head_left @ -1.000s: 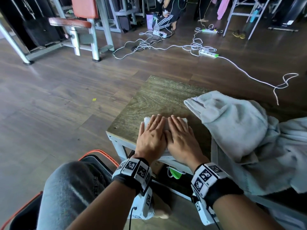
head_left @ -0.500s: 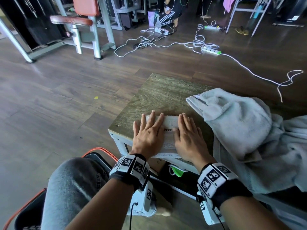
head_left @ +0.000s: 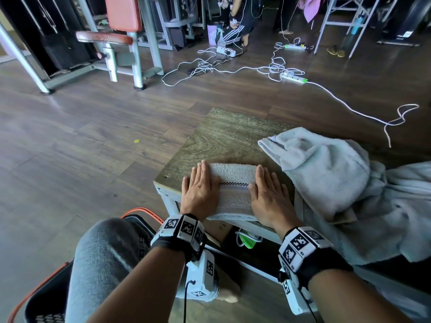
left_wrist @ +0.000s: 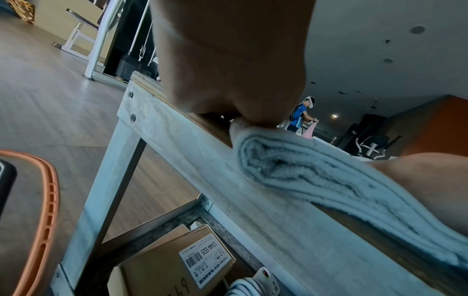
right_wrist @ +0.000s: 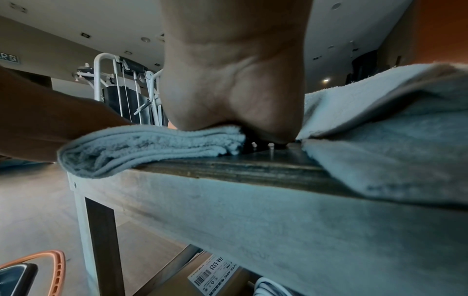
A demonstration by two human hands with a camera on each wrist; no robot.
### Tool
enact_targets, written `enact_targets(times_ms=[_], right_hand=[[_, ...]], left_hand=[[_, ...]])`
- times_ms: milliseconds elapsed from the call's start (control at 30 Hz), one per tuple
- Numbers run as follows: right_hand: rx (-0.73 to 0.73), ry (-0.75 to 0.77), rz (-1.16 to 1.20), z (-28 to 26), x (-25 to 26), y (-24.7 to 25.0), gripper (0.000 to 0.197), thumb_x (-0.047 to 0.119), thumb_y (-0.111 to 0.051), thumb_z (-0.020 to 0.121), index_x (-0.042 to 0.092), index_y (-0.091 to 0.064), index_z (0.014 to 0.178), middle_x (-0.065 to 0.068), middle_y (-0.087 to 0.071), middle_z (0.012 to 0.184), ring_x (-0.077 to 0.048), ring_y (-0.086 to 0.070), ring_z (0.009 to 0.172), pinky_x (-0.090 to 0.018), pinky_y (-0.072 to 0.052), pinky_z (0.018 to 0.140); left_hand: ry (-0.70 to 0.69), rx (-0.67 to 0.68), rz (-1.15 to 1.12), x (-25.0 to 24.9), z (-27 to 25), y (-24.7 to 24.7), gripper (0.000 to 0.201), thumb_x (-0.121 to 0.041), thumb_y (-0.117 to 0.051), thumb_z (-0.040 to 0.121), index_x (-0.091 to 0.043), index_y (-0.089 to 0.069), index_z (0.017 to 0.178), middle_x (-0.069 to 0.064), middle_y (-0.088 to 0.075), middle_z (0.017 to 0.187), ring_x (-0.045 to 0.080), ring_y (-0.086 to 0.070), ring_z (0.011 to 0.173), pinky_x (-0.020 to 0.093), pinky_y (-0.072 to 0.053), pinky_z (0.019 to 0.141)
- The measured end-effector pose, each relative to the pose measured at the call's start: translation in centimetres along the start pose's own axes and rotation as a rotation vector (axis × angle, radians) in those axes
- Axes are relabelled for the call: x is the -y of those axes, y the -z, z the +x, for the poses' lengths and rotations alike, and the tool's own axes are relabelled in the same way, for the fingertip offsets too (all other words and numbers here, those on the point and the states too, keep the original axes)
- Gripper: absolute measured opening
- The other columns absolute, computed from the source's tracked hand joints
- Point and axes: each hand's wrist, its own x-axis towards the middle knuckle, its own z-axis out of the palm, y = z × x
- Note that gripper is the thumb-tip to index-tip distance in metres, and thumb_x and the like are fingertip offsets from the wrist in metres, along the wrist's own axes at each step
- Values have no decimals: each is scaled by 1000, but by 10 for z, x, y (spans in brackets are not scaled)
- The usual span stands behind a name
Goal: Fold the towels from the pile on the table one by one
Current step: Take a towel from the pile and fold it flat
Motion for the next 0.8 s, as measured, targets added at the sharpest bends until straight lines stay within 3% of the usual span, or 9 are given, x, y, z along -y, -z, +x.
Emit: enact_targets(times_ms=[167,300,400,467,533,633,700,767,800], right_hand=[[29,2,-73,-12,-3,13,60,42,-15,105,21,3,159,5,-3,167,-18,-3,153,-46,-8,122],[47,-42,-136,-27,-4,20,63,45,-16,104,17,-2,159,1,-10,166,-19,-10,153,-47,-8,123],[44,-35,-147,-43,3,27,65,38,-29,103,9,-8,157,-9,-22,163,-25,-23,149,-45,-17,121],[67,-37,-49,-50,8,38,62,31,-43,100,5,-20,151,-18,-44,147,-31,-45,134,-39,-39,103],[90,-71,54,-55,10,53,58,33,-52,96,4,-32,142,-16,-59,129,-32,-58,117,-34,-45,84],[91,-89,255,-66,16,74,41,34,-56,97,10,-52,130,-2,-65,120,-16,-62,100,-20,-48,84],[68,-84,402,-76,30,87,26,30,-55,99,18,-57,123,8,-61,109,-10,-58,102,-10,-42,78],[86,-116,570,-84,51,100,21,34,-49,101,22,-57,117,8,-59,104,-15,-56,107,-20,-45,88],[78,-148,674,-85,62,104,21,33,-47,102,20,-58,114,5,-59,99,-17,-57,100,-27,-46,86]], left_hand=[[63,14,-22,-6,-2,0,62,-44,-26,104,-14,-13,156,2,-8,165,19,-1,152,40,1,123],[75,-108,-71,-9,-7,-3,48,-40,-45,96,-10,-48,133,8,-42,149,28,-30,141,48,-25,115],[94,-127,-130,-24,-19,11,34,-27,-62,85,-4,-62,111,15,-57,123,33,-49,119,42,-39,104],[101,-78,-163,-34,-27,27,29,-23,-63,82,-1,-66,101,16,-62,109,33,-58,104,36,-49,91],[45,-35,-270,-45,-36,44,20,-25,-63,85,-5,-65,84,11,-65,86,27,-62,82,28,-49,68],[-44,54,-564,-61,-55,70,19,-27,-67,90,-12,-56,87,-5,-54,69,8,-50,58,13,-37,45],[-83,92,-723,-68,-70,91,17,-22,-68,90,-12,-54,87,-5,-52,67,3,-48,49,12,-37,41],[-91,109,-853,-70,-81,113,15,-20,-68,90,-10,-56,90,0,-57,71,5,-53,49,19,-43,47],[-84,94,-905,-69,-85,124,14,-20,-68,90,-10,-59,94,2,-61,77,9,-56,54,22,-46,52]])
